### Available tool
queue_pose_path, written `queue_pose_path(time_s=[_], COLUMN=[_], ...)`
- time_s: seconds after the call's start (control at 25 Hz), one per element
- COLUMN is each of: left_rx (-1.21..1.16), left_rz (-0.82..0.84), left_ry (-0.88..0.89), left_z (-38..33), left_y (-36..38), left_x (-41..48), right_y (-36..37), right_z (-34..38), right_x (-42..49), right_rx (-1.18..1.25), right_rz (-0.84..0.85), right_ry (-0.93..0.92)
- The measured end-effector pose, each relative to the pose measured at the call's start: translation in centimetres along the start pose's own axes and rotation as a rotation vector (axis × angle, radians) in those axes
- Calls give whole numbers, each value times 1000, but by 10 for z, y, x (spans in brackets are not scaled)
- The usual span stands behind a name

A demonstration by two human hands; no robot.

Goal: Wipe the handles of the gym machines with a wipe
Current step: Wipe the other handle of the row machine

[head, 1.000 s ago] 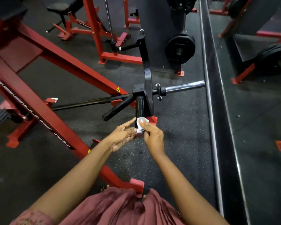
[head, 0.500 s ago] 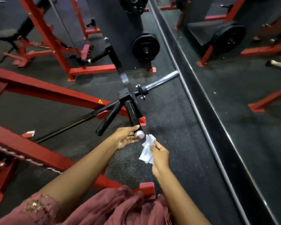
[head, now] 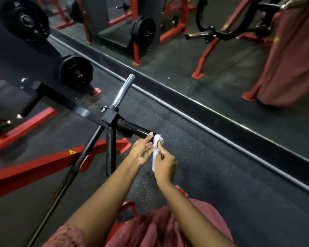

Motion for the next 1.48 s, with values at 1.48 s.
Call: queue_pose_path(time_s=[1.48], left_rx=[1489], left_rz=[686], left_ry=[1085], left_z=[-8], left_y=[44], left_x=[-92], right_y=[-77], right_z=[-36], right_x=[-82], right_rx=[76], right_rz=[-493], right_ry=[27])
Point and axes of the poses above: each hand's wrist, its own x-axis towards the middle knuckle, its own y-axis out of the palm, z = x × y, the point moved 7 cm from there along x, towards the middle knuckle, and after that the axes turned 8 degrees about -x, right-handed, at the moved point
